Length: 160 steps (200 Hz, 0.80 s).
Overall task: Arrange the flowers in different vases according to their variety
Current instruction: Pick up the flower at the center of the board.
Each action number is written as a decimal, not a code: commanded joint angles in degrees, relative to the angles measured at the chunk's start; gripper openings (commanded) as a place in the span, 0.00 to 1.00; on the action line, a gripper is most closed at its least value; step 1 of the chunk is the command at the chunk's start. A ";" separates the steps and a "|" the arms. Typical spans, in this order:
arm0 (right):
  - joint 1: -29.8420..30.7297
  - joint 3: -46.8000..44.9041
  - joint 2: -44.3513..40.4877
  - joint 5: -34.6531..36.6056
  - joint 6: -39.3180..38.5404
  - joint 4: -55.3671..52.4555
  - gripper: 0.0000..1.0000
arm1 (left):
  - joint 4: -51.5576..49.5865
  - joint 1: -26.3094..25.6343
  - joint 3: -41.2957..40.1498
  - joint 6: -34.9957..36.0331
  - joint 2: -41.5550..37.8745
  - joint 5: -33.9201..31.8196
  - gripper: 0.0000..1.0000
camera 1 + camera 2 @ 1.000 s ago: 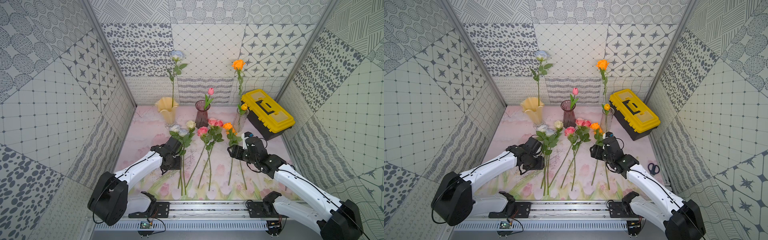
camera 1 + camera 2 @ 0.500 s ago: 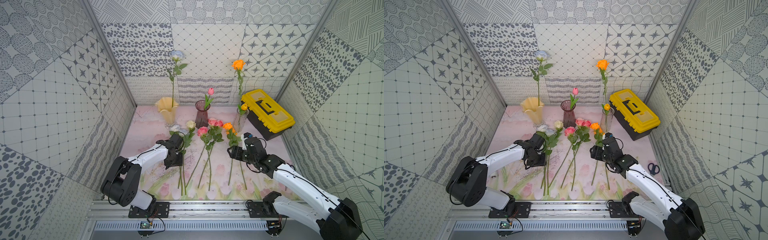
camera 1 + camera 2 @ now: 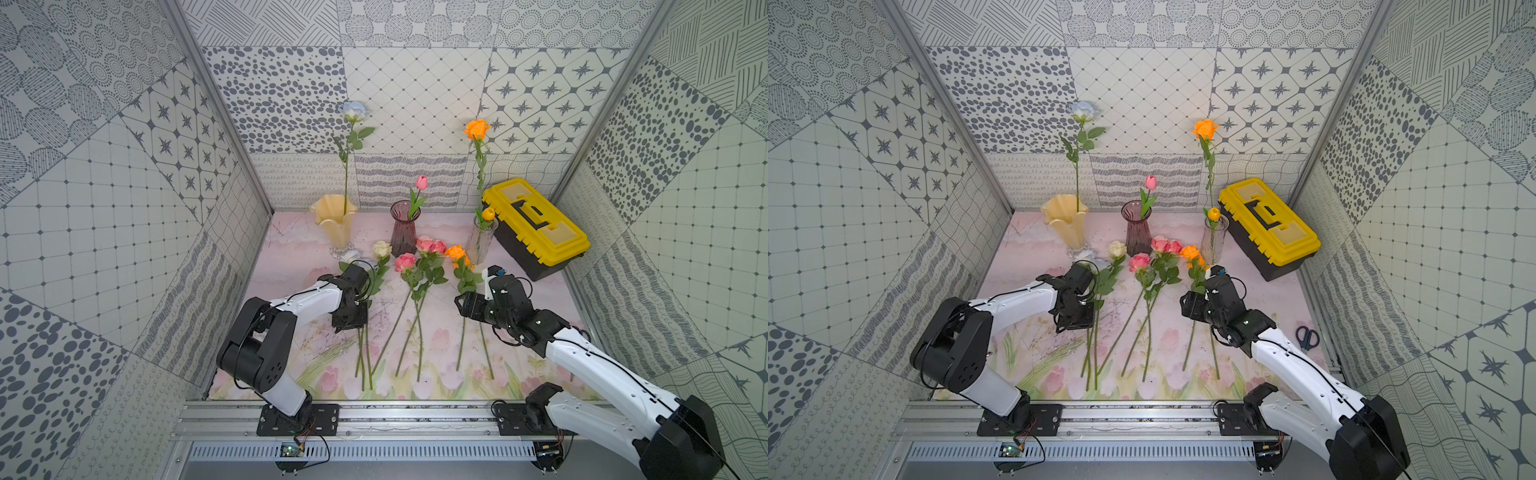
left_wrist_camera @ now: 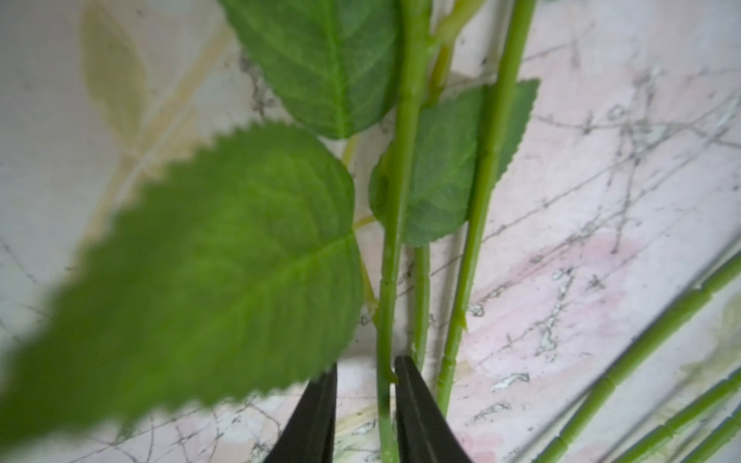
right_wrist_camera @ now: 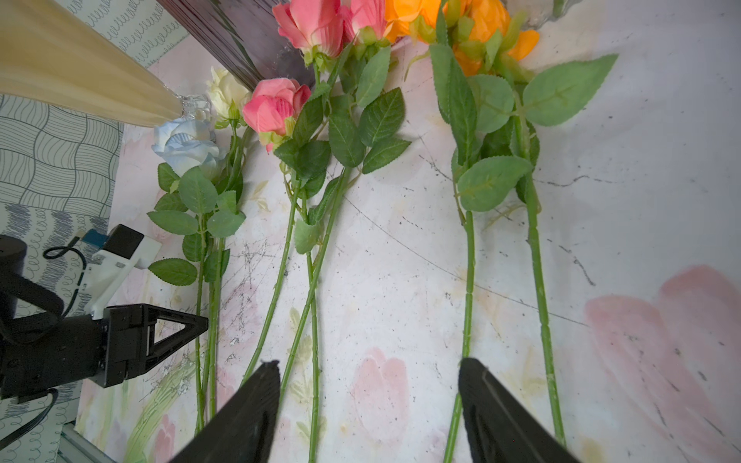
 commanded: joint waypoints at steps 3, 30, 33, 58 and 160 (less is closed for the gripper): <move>0.08 -0.58 -0.27 0.69 0.11 1.78 0.75 | -0.59 0.29 1.10 0.26 1.79 -0.17 0.23; 0.13 -0.57 -0.53 0.95 0.11 1.84 0.75 | -0.29 0.31 1.23 0.18 2.21 0.47 0.09; 0.13 -0.56 -0.55 1.02 0.09 1.79 0.75 | -0.25 0.31 1.21 0.14 2.14 0.48 0.08; 0.12 -0.77 -0.64 1.02 0.24 1.84 0.75 | -0.29 0.31 0.89 0.13 0.95 0.27 0.00; 0.13 -1.09 -0.50 0.53 0.74 2.62 0.75 | -3.97 -0.45 2.46 2.86 -15.65 -1.53 0.00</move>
